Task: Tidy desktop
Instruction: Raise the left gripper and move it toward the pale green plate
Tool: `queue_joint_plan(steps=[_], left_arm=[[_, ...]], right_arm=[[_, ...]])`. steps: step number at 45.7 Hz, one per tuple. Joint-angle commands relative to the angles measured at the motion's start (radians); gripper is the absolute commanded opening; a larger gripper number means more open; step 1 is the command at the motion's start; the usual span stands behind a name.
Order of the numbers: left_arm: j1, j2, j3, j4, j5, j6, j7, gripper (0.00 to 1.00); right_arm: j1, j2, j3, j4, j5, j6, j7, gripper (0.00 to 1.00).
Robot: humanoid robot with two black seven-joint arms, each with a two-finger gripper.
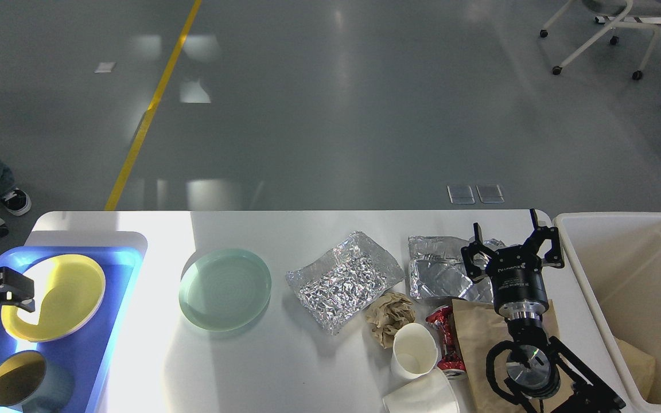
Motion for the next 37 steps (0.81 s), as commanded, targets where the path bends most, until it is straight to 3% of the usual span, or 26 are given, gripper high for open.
queue_joint_plan(steps=[1,9,21,31,37], left_arm=[[-0.189,-0.088,0.105,-0.102,-0.106,-0.030,0.000,0.96],[-0.469,-0.264,0.233,-0.276,-0.253,-0.031,0.002,0.96],[-0.764,-0.490,0.259,-0.469,-0.405,-0.056,0.009,0.96],[-0.916,-0.610,0.236,-0.513,-0.522,-0.188,0.008,0.96],[-0.944,-0.634,0.214,-0.523,-0.565,-0.200,0.009,0.96]], right_arm=[[0.000,0.000,0.000,0.000,0.000,0.000,0.000,1.00],[-0.001,0.000,0.000,0.000,0.000,0.000,0.000,1.00],[0.000,0.000,0.000,0.000,0.000,0.000,0.000,1.00],[0.000,0.000,0.000,0.000,0.000,0.000,0.000,1.00],[-0.001,0.000,0.001,0.000,0.000,0.000,0.000,1.00]])
